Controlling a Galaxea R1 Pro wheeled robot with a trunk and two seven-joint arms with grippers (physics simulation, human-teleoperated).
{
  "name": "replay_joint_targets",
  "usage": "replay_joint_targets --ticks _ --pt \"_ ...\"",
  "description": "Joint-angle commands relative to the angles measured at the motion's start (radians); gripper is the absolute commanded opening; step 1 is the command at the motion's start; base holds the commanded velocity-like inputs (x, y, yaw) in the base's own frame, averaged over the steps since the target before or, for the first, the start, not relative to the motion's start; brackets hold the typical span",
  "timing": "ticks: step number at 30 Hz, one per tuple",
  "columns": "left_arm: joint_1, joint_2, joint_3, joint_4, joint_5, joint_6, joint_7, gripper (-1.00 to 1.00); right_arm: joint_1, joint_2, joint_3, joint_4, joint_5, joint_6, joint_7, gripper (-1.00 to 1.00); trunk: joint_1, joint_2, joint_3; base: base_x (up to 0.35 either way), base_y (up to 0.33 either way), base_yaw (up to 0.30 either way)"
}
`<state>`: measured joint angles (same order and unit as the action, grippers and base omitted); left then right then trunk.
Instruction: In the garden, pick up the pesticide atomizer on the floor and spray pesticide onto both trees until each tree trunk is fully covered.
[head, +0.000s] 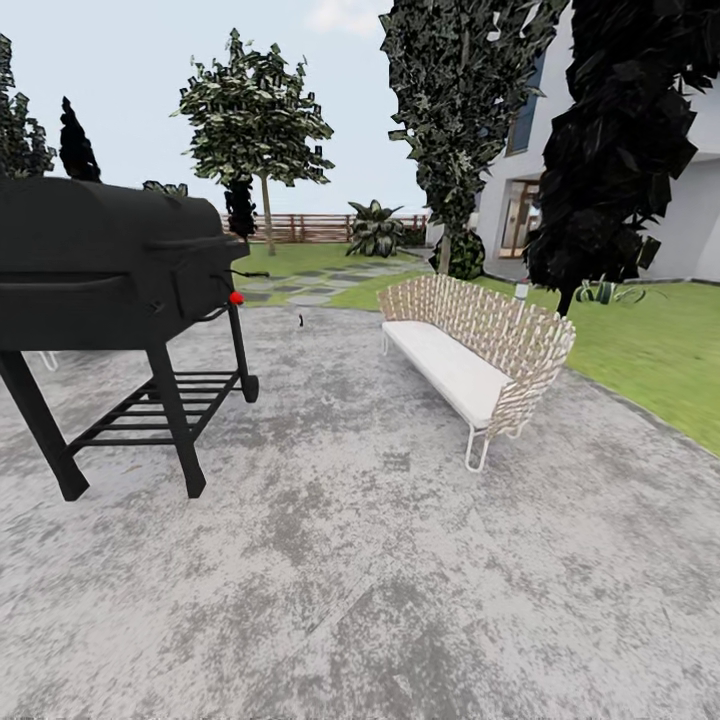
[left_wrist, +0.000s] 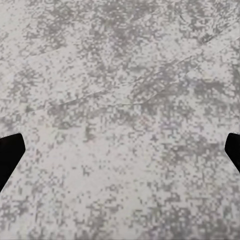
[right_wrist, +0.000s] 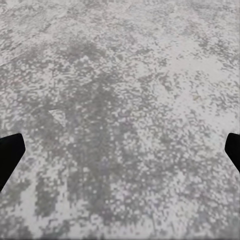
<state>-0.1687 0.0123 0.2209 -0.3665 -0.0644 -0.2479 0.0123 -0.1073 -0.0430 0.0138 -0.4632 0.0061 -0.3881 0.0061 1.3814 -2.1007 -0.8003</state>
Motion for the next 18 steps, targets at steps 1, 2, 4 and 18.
replay_joint_targets --ticks 1,2,4,18 --pt "0.0 0.0 0.0 0.0 0.0 0.0 0.0 1.0 0.0 0.0 0.0 0.0 0.0 0.0 0.0 1.0 0.004 -0.007 -0.005 0.0 0.0 0.0" --pt "0.0 0.0 0.0 0.0 0.0 0.0 0.0 1.0 0.0 0.0 0.0 0.0 0.0 0.0 0.0 1.0 0.008 -0.014 -0.01 0.0 0.0 0.0" --pt "0.0 0.0 0.0 0.0 0.0 0.0 0.0 1.0 0.0 0.0 0.0 0.0 0.0 0.0 0.0 1.0 0.015 -0.028 -0.019 0.0 0.0 0.0" --pt "0.003 0.004 0.001 0.0 0.0 -0.001 0.0 1.0 0.0 0.0 0.0 0.0 0.001 0.0 0.0 1.0 0.05 -0.091 -0.063 0.085 0.0 0.0"
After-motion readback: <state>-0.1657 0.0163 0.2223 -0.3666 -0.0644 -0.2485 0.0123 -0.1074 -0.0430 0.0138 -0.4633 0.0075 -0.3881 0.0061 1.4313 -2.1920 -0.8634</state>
